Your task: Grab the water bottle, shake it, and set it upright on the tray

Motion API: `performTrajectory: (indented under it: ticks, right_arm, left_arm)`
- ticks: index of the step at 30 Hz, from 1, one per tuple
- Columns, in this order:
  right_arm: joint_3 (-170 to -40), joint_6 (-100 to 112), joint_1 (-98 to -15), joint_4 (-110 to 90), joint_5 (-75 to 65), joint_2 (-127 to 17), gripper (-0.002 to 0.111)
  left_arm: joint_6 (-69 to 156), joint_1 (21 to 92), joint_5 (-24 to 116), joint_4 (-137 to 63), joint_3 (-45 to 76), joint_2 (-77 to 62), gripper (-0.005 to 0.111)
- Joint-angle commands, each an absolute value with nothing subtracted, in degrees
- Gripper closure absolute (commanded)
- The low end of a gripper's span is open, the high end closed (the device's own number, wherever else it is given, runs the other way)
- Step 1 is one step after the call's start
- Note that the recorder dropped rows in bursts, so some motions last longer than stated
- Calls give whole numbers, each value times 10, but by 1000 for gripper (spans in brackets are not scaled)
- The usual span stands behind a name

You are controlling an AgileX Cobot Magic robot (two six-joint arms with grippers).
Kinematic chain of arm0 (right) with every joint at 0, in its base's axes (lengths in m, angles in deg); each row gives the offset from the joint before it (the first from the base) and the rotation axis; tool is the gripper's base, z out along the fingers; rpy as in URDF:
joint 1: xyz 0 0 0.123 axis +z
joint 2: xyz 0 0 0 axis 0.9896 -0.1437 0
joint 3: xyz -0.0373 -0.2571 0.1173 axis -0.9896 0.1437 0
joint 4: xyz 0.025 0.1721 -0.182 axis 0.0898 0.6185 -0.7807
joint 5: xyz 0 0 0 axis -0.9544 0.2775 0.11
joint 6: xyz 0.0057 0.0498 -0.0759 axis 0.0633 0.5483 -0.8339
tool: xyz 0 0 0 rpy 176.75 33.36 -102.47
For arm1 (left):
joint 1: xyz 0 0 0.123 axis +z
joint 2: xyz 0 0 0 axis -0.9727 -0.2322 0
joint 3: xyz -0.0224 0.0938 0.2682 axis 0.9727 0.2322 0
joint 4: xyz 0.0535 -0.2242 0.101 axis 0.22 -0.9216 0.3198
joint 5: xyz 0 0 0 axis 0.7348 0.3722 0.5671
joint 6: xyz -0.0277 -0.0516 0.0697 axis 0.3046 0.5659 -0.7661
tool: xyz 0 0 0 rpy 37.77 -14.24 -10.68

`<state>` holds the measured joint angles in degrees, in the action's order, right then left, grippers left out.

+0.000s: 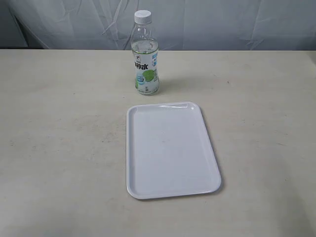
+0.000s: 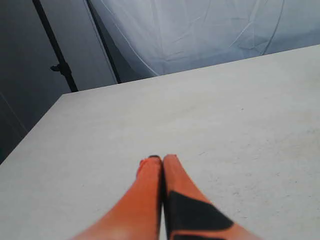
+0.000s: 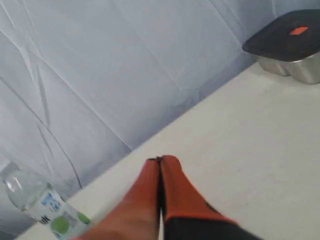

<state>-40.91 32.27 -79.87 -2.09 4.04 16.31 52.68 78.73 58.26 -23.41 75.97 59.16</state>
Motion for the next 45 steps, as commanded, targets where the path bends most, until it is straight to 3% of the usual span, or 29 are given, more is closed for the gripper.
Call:
performTrajectory:
  ticks: [1,7,13,17,20,25,27,32,38,45]
  right_arm:
    - [-407,320,-796,21,-49,165,109]
    - [-422,391,-793,133,-151,165,109]
    - [-522,391,-760,14,-190,165,109]
    - [-619,391,-759,-101,-95,25,109]
    - [-680,391,-743,-222,-103,-172,109]
    - [-852,344,-620,-351,92,-489,109]
    - [-907,308,-568,-351,104,-600,109]
    - [-942,299,-507,-351,-13,-738,109]
    - [-942,304,-491,-357,-205,-837,109]
    - [-942,304,-489,-356,-239,-886,109]
  left_arm:
    - [532,788,575,-236,761,594,107]
    - [532,788,575,-236,761,594,107]
    - [532,788,575,-236,761,594,107]
    - [532,788,575,-236,761,594,107]
    - [532,788,575,-236,761,594,107]
    - [532,788,575,-236,761,594,107]
    - [532,788,575,-236,761,594,107]
    - [532,788,575,-236,761,594,107]
    - [532,788,575,-236,761,594,107]
    - [532,788,575,-236,761,594,107]
